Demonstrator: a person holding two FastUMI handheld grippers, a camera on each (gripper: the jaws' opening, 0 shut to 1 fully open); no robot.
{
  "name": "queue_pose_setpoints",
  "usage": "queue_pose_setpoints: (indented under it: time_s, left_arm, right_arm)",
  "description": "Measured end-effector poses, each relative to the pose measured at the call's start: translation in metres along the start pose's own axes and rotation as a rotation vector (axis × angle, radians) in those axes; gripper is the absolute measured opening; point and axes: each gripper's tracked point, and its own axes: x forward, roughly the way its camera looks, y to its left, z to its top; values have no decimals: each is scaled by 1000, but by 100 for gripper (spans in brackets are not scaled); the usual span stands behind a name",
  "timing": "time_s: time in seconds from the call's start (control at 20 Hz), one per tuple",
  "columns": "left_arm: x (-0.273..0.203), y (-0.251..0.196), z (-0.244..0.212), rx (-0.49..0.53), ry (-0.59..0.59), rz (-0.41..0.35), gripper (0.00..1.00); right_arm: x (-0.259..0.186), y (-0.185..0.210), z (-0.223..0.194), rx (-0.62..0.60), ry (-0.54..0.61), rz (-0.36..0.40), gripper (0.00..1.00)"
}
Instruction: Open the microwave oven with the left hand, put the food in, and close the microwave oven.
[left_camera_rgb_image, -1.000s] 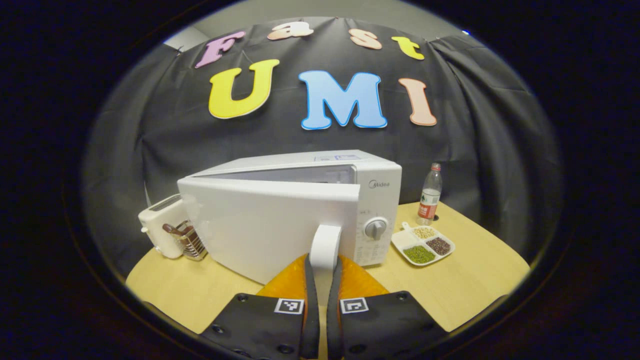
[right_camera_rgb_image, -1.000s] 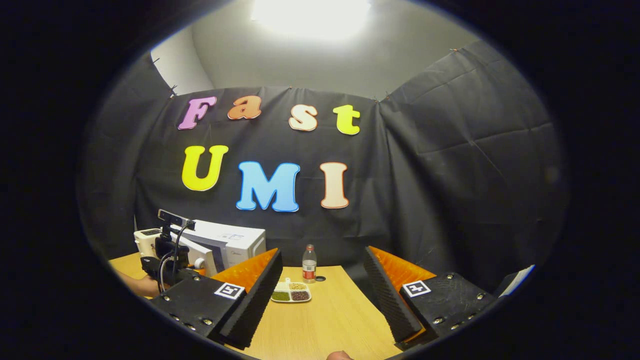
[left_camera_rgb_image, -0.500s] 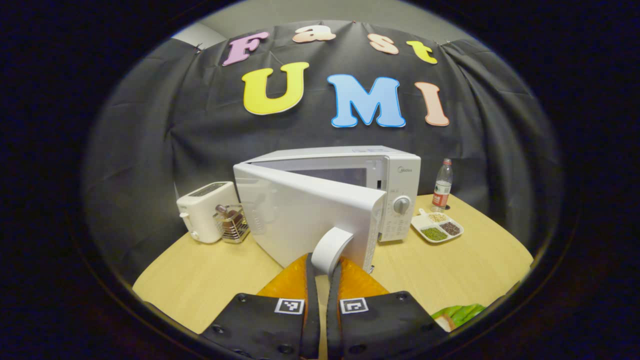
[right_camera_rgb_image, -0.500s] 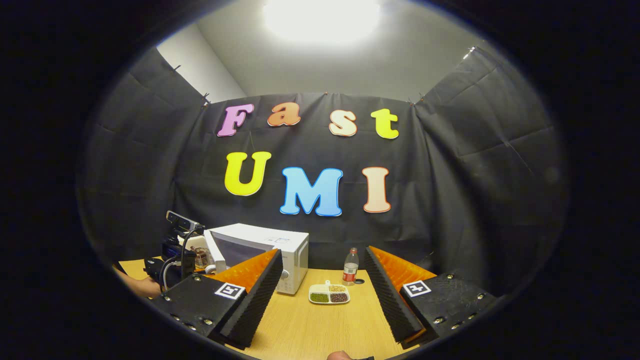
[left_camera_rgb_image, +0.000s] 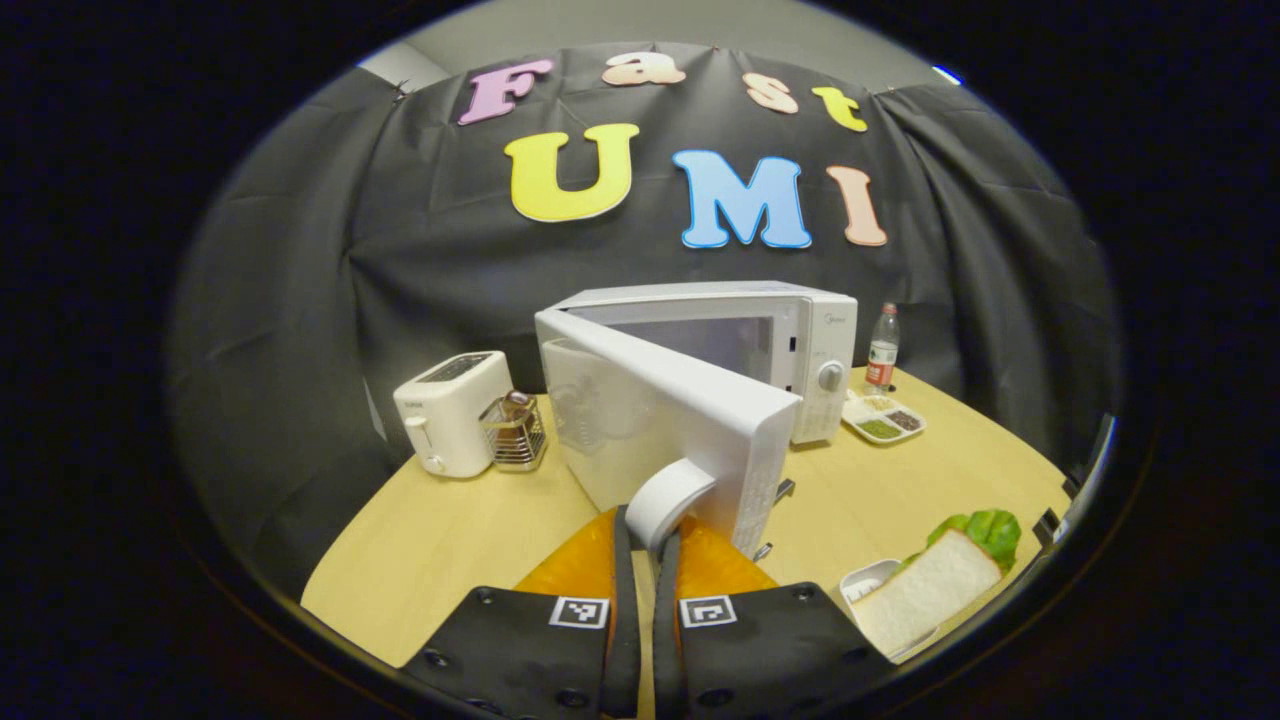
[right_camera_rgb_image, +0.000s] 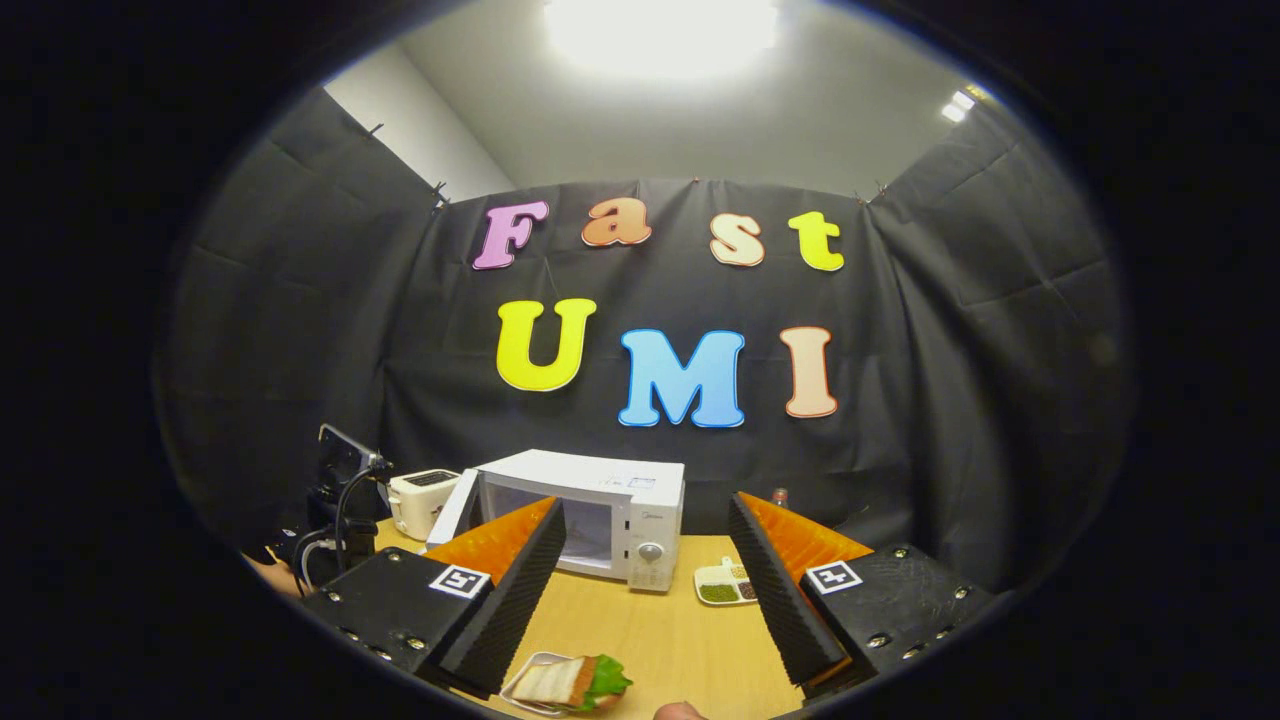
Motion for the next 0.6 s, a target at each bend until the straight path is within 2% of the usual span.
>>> queue_pose_setpoints:
  time_s: [0.2, 0.25, 0.3, 0.4, 0.5, 0.6]
  left_arm:
    - [-10, 29, -7, 23, -9, -34, 12]
    - [-11, 36, -8, 25, -11, -43, 9]
    - [-14, 43, -9, 28, -13, -52, 12]
    - [-15, 56, -11, 35, -21, -67, 12]
    - [-18, 72, -14, 43, -26, -66, 12]
    - [-20, 94, -18, 37, -24, -32, 14]
  right_arm:
    - [8, 34, 3, -7, -10, -25, 99]
    - [10, 42, 1, -6, -7, -32, 99]
    - [11, 48, -1, -3, -1, -39, 99]
    - [14, 61, -1, 5, 1, -50, 99]
    - [15, 71, -1, -6, 1, -58, 99]
    - [18, 80, -1, -14, 5, -55, 99]
